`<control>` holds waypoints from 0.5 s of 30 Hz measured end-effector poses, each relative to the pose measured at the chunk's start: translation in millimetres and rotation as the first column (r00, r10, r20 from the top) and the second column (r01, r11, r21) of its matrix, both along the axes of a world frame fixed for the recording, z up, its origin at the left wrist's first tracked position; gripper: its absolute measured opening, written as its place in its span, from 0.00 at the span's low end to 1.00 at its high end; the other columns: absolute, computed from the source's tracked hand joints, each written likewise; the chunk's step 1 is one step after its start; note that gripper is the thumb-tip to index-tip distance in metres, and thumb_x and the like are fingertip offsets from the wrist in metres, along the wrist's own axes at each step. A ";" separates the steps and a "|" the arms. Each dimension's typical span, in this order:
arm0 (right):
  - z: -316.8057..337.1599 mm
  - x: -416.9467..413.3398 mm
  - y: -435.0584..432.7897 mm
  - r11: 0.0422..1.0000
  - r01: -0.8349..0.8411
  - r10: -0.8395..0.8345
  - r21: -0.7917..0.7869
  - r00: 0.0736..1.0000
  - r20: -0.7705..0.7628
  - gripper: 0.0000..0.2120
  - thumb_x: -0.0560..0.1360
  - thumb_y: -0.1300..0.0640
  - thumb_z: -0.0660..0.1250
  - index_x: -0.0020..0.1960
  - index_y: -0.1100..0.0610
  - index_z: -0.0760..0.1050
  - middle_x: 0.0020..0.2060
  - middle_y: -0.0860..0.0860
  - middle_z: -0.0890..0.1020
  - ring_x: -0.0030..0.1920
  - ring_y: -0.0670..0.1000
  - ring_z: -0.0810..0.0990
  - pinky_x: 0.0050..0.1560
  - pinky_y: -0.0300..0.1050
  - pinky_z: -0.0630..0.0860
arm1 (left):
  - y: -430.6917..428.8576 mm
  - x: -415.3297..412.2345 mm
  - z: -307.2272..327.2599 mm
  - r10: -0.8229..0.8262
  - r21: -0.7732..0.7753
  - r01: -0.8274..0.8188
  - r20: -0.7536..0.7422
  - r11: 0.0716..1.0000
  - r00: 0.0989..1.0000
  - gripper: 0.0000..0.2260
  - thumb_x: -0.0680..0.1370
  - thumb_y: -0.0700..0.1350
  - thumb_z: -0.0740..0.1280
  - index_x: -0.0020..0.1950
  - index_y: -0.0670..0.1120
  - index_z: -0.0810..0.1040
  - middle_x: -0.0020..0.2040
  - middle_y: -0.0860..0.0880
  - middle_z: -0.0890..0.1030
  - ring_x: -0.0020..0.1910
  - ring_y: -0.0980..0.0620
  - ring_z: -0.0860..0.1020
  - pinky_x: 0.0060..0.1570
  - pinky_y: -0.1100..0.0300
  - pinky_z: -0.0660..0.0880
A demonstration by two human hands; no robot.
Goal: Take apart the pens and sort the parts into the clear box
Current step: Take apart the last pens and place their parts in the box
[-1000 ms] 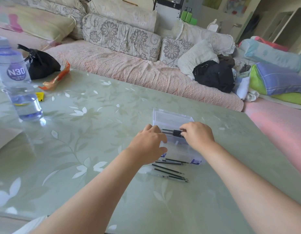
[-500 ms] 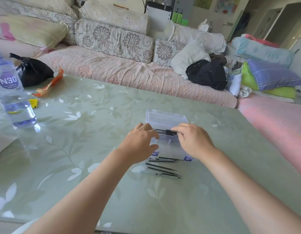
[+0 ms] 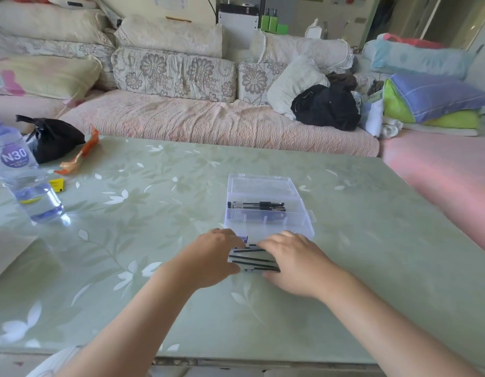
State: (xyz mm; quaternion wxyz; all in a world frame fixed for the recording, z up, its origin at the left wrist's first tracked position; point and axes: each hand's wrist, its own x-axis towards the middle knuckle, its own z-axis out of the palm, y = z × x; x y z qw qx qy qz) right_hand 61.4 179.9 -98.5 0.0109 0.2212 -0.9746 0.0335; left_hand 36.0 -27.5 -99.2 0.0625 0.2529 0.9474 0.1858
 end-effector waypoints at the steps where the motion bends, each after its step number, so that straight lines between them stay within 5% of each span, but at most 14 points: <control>1: -0.9 0.7 -0.7 1.000 0.016 -0.016 0.016 1.000 0.003 0.25 0.75 0.43 0.64 0.70 0.47 0.67 0.61 0.45 0.74 0.63 0.50 0.68 0.63 0.43 0.65 | 0.6 0.4 -1.2 0.003 -0.023 -0.003 0.007 1.000 1.000 0.23 0.76 0.48 0.70 0.71 0.55 0.71 0.67 0.56 0.72 0.68 0.54 0.68 0.65 0.60 0.65; 8: -4.4 -1.1 -4.8 1.000 0.024 -0.023 -0.015 0.999 0.039 0.23 0.77 0.48 0.63 0.71 0.48 0.67 0.58 0.49 0.72 0.62 0.53 0.69 0.65 0.48 0.64 | 8.1 1.2 -7.1 0.015 0.038 -0.019 0.082 0.999 0.996 0.25 0.76 0.36 0.68 0.72 0.50 0.71 0.64 0.52 0.71 0.64 0.51 0.72 0.60 0.59 0.70; 15: 0.1 -4.7 -2.3 0.998 0.052 -0.049 -0.022 0.993 0.108 0.17 0.78 0.48 0.63 0.64 0.52 0.73 0.54 0.51 0.72 0.60 0.54 0.69 0.61 0.49 0.66 | 12.5 2.3 -8.7 0.005 0.014 -0.005 -0.017 1.000 1.000 0.25 0.77 0.41 0.68 0.74 0.51 0.68 0.67 0.53 0.70 0.67 0.53 0.67 0.60 0.64 0.65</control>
